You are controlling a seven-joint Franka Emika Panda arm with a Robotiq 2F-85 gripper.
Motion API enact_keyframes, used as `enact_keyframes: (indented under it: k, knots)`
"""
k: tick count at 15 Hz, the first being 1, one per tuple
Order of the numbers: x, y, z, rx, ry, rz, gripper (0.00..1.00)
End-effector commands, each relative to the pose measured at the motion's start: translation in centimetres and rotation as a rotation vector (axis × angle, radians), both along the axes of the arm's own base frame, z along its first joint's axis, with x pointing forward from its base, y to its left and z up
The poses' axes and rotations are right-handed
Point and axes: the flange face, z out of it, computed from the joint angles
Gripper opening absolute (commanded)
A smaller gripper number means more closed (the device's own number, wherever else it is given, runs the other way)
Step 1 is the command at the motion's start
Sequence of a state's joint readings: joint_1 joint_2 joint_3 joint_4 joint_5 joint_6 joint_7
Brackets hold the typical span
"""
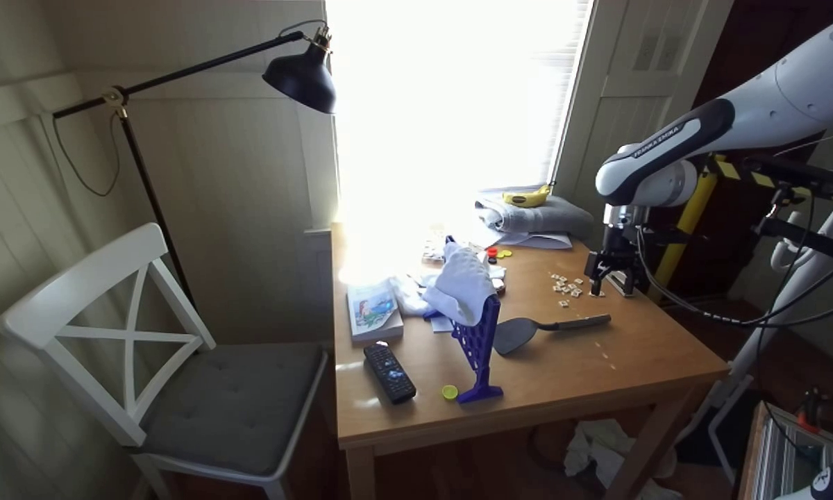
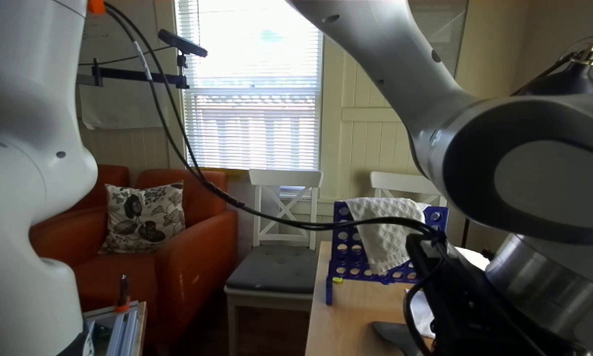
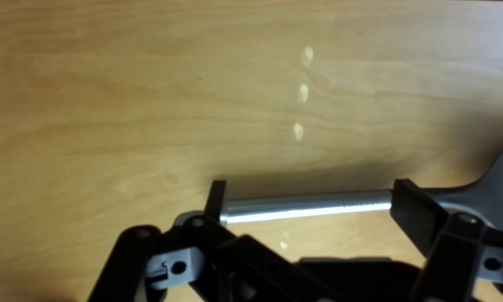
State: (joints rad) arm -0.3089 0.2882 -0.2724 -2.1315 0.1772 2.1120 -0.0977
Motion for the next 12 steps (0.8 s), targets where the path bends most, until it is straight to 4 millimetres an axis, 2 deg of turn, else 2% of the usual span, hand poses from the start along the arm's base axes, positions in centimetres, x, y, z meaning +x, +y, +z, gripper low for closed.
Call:
enact_keyframes:
  k: [1,4,6,7,12]
  knots:
    - [0.3,0.7,-0.7,-0.093,-0.105,0.000,1.00]
    - [1.1,1.3,-1.4,-0.233,-0.176,0.086,1.00]
    - [2.2,1.4,-2.5,-0.336,-0.204,0.087,1.00]
    - [1.7,1.0,-1.4,-0.259,-0.188,0.089,1.00]
    - [1.7,1.2,-1.8,-0.269,-0.189,0.087,1.00]
